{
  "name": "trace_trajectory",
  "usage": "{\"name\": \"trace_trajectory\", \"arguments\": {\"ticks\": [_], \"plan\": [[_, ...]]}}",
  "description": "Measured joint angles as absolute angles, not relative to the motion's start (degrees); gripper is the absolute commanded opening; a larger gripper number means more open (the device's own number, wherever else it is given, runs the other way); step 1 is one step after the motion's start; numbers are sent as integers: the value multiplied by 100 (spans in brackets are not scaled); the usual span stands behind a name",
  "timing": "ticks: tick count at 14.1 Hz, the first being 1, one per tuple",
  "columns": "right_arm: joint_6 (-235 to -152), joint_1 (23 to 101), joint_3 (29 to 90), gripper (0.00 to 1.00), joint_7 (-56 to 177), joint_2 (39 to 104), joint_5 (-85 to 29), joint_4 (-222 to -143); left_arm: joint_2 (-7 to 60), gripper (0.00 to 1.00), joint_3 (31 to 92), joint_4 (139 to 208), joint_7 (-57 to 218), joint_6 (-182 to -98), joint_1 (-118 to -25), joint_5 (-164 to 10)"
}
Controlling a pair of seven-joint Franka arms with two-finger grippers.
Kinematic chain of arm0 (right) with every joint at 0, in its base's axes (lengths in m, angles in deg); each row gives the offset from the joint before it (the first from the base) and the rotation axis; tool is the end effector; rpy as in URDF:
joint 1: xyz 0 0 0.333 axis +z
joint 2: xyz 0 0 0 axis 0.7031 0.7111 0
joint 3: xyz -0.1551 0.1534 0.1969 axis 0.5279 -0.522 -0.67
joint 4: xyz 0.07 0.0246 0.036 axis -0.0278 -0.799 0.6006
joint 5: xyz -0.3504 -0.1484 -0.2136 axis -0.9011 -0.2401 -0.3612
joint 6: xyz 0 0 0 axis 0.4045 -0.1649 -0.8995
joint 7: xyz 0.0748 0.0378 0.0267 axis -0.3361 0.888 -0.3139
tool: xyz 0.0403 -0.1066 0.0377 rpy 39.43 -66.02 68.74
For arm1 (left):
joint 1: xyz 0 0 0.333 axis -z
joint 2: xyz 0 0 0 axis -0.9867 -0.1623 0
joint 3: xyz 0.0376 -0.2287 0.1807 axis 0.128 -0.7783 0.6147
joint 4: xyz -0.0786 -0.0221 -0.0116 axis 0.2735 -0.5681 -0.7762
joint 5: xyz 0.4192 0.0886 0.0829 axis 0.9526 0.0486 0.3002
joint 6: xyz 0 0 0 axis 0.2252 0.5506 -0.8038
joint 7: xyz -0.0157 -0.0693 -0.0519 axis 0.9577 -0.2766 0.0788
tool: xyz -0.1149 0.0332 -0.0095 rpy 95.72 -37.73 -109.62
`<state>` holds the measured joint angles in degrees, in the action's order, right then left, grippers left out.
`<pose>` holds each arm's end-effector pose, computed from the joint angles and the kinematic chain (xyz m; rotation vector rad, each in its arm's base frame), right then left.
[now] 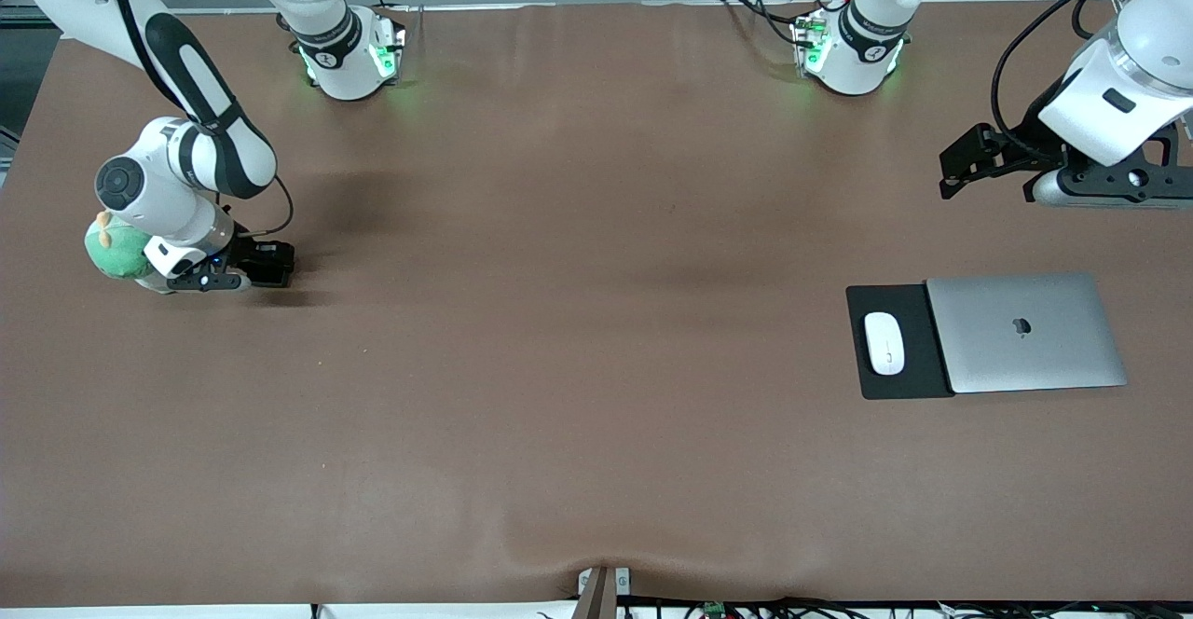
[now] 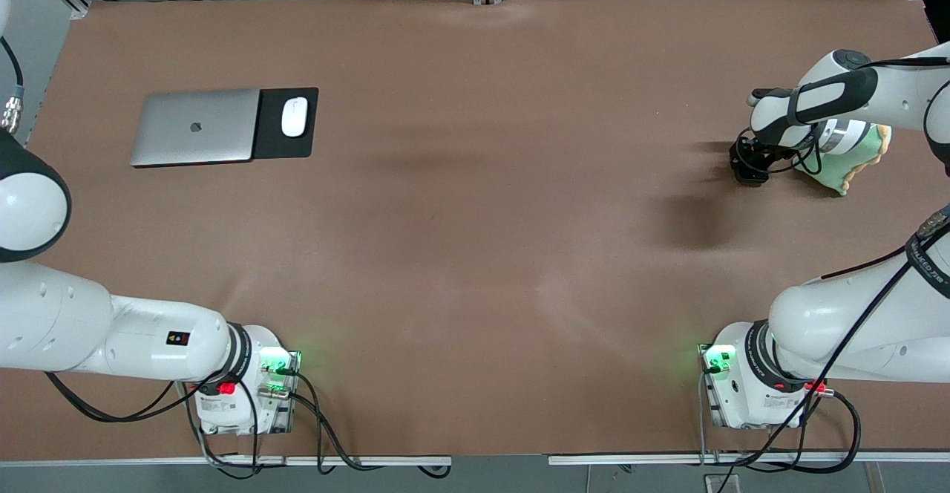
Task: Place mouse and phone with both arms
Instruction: 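Lower the black phone beside the green plush toy and open the right gripper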
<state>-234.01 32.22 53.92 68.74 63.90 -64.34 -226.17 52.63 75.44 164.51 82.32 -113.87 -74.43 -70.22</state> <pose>0.4661 -0.1027 0.1011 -3.1248 -0.0008 0.0679 0.5878 -0.1141 0.5964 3.1006 -0.0638 0.0347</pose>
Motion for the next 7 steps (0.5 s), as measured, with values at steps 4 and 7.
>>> {"name": "trace_trajectory", "arguments": {"ticks": [4,7], "plan": [[-23401,3222,5392,100,6840,6388,-6429,-22611,5239,100,7544,16497,8220,-11387,-7445,-6996],[-22838,3258,5325,100,6605,6175,-6428,-22380,5226,100,7542,16521,8219,-11387,-7442,-6971]]}}
